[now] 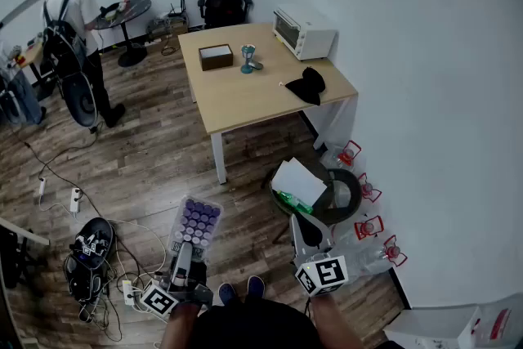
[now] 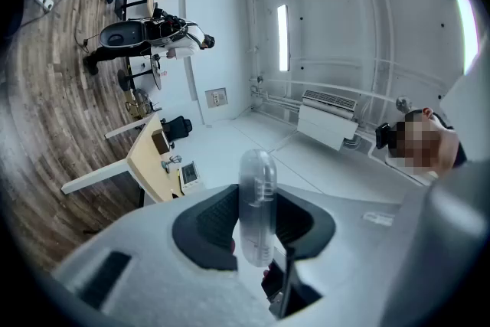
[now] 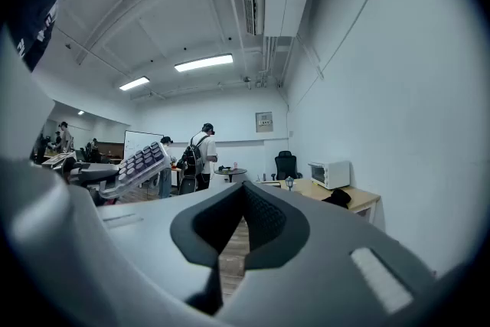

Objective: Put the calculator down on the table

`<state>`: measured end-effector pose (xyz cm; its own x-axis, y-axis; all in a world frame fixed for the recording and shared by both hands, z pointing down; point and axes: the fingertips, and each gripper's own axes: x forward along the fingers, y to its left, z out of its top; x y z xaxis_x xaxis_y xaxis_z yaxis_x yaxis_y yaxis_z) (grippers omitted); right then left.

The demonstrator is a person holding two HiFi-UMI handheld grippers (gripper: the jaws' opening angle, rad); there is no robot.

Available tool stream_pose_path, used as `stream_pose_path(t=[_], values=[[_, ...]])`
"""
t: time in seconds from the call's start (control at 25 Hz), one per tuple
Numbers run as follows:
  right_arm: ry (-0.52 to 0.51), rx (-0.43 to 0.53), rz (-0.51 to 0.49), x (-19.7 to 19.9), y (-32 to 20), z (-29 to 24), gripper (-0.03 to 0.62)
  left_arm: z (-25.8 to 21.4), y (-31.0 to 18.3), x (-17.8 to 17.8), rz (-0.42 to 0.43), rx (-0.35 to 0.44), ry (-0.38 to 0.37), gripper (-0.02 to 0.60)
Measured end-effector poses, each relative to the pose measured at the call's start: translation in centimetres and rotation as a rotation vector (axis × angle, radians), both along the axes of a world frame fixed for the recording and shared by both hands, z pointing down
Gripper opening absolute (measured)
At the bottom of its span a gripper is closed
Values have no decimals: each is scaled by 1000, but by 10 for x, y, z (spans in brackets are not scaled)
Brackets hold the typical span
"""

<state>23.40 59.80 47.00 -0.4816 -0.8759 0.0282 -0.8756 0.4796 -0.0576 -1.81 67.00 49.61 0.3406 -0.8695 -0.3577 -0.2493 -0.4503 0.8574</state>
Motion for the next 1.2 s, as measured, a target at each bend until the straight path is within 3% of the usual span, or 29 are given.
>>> stream_pose_path(t=[0.4,0.8,1.2], values=[[0,-9,9,0,-2,3,12,-10,-7,-4,13,32,11,101],[10,-11,-7,-18,1,7,-2,-1,1,-22,24,12,21,101],[8,-6,54,-20,16,10,-2,2,-4,-49,53,1,39,101]])
